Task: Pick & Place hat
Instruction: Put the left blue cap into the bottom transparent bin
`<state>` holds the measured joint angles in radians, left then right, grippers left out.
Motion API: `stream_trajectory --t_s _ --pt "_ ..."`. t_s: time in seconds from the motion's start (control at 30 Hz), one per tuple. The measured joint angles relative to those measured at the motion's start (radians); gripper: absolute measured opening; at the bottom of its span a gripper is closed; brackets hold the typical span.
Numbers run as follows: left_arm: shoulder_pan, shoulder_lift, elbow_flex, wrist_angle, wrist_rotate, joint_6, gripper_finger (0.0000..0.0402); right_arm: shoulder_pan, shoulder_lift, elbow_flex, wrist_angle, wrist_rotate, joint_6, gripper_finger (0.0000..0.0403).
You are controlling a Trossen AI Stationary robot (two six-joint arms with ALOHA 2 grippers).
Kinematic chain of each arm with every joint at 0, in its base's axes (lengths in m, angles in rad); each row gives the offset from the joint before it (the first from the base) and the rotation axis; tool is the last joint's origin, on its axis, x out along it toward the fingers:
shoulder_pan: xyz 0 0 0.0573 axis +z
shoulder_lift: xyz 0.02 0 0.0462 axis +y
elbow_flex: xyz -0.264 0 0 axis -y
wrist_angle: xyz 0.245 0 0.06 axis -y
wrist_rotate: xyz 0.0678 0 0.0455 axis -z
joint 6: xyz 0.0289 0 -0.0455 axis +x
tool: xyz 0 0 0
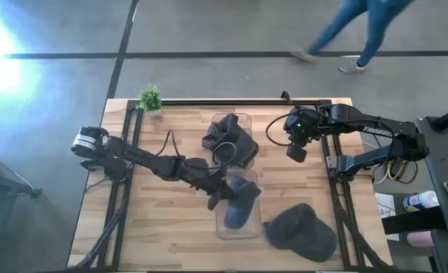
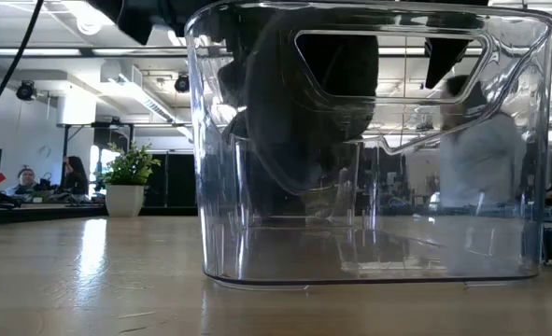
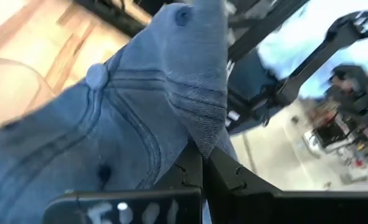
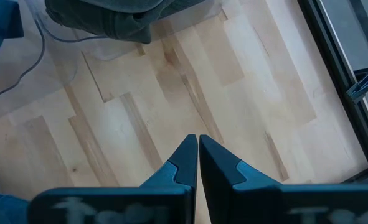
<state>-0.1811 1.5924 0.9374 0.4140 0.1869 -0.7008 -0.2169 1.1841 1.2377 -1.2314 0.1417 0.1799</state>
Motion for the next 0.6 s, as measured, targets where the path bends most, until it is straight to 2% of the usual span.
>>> stream_trajectory --t_s 0.23,0.43,0.6 --pt "0.002 -0.005 -0.142 0.264 -0.048 -0.068 0.0 0.0 -0.011 0.0 -0.002 0.0 0.004 0.0013" --pt "0.002 -0.005 -0.216 0.309 -0.071 -0.147 0.0 0.001 -0.022 0.0 -0.004 0.0 0.011 0.0013" --pt "0.003 -0.004 -0.219 0.336 -0.097 -0.17 0.0005 0.001 -0.027 0.0 -0.004 0.0 0.027 0.0013"
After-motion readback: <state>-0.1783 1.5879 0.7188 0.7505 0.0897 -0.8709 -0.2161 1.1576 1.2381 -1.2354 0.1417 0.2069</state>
